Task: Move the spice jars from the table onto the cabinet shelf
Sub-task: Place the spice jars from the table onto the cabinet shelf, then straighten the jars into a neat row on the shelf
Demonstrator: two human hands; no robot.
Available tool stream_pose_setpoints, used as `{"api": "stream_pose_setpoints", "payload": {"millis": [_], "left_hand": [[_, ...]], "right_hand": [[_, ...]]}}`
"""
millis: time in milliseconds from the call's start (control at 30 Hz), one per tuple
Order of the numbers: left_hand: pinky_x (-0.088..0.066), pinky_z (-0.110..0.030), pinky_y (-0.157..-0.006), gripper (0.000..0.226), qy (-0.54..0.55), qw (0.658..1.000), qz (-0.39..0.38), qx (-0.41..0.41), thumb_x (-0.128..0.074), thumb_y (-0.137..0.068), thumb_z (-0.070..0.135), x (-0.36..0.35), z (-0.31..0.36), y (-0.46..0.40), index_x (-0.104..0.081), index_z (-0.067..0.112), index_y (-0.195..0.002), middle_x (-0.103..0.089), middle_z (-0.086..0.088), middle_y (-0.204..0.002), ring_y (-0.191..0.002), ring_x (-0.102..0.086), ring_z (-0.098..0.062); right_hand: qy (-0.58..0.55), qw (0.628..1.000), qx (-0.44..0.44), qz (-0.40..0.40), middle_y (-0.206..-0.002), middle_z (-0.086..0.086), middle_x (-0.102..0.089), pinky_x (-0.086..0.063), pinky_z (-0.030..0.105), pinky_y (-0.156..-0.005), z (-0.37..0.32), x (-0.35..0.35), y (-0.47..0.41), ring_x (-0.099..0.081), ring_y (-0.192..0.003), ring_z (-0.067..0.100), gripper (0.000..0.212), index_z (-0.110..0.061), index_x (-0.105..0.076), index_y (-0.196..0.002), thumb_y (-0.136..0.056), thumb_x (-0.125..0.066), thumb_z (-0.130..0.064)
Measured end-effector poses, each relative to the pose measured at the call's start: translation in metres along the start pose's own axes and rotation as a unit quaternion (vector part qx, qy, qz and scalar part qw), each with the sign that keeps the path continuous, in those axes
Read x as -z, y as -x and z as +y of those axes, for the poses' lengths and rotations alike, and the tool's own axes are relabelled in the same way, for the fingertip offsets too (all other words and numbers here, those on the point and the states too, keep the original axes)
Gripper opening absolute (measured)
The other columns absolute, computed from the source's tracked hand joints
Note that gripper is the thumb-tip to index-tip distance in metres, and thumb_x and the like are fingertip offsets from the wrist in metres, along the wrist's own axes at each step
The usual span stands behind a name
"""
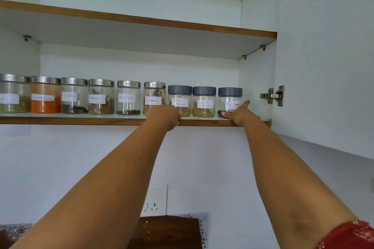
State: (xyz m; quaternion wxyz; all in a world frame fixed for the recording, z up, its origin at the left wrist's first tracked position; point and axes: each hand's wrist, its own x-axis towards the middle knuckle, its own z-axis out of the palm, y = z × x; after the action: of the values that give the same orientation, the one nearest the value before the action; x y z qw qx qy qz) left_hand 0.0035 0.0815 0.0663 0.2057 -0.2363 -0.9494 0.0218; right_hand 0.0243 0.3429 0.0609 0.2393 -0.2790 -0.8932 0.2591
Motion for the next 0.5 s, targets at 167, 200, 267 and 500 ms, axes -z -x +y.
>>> {"api": "stream_pose_setpoints", "payload": {"millis": [167,200,267,500], "left_hand": [[-0.043,-0.041,-0.103,0.036,0.06,0.998,-0.012,-0.004,-0.048,-0.1,0.034,-0.007,-0.007,-0.005,-0.053,0.034,-0.136,-0.055,-0.004,-0.134,-0.121,-0.05,-0.027],[-0.042,-0.041,-0.105,0.038,0.077,0.997,-0.014,-0.002,-0.049,-0.1,0.035,-0.007,-0.009,-0.006,-0.051,0.035,-0.138,-0.053,-0.004,-0.136,-0.124,-0.049,-0.028],[-0.04,-0.042,-0.107,0.04,0.078,0.997,-0.012,-0.005,-0.049,-0.099,0.037,-0.006,-0.011,-0.005,-0.048,0.036,-0.14,-0.051,-0.004,-0.14,-0.126,-0.047,-0.027],[-0.027,-0.047,-0.116,0.06,0.131,0.991,-0.019,-0.037,-0.045,-0.099,0.018,-0.013,-0.012,0.037,-0.02,0.028,-0.153,-0.027,-0.012,-0.157,-0.143,-0.027,-0.031]], "right_hand": [[-0.01,0.986,0.064,0.152,-0.162,0.013,-0.01,-0.021,0.048,-0.114,0.01,-0.018,0.03,-0.03,-0.143,0.033,0.127,-0.009,0.016,-0.153,-0.069,-0.036,-0.09],[-0.007,0.981,0.08,0.178,-0.162,0.015,-0.008,-0.018,0.047,-0.115,0.012,-0.025,0.035,-0.027,-0.144,0.033,0.124,-0.008,0.013,-0.153,-0.071,-0.029,-0.09],[0.016,0.973,0.108,0.204,-0.162,0.016,-0.008,-0.01,0.046,-0.119,0.018,-0.038,0.044,-0.021,-0.146,0.034,0.113,-0.006,0.006,-0.154,-0.078,-0.018,-0.086],[0.053,0.954,0.17,0.242,-0.142,0.017,-0.046,-0.031,0.043,-0.111,0.014,-0.051,0.079,-0.038,-0.131,0.033,0.069,-0.005,-0.045,-0.141,-0.099,-0.025,-0.056]]}}
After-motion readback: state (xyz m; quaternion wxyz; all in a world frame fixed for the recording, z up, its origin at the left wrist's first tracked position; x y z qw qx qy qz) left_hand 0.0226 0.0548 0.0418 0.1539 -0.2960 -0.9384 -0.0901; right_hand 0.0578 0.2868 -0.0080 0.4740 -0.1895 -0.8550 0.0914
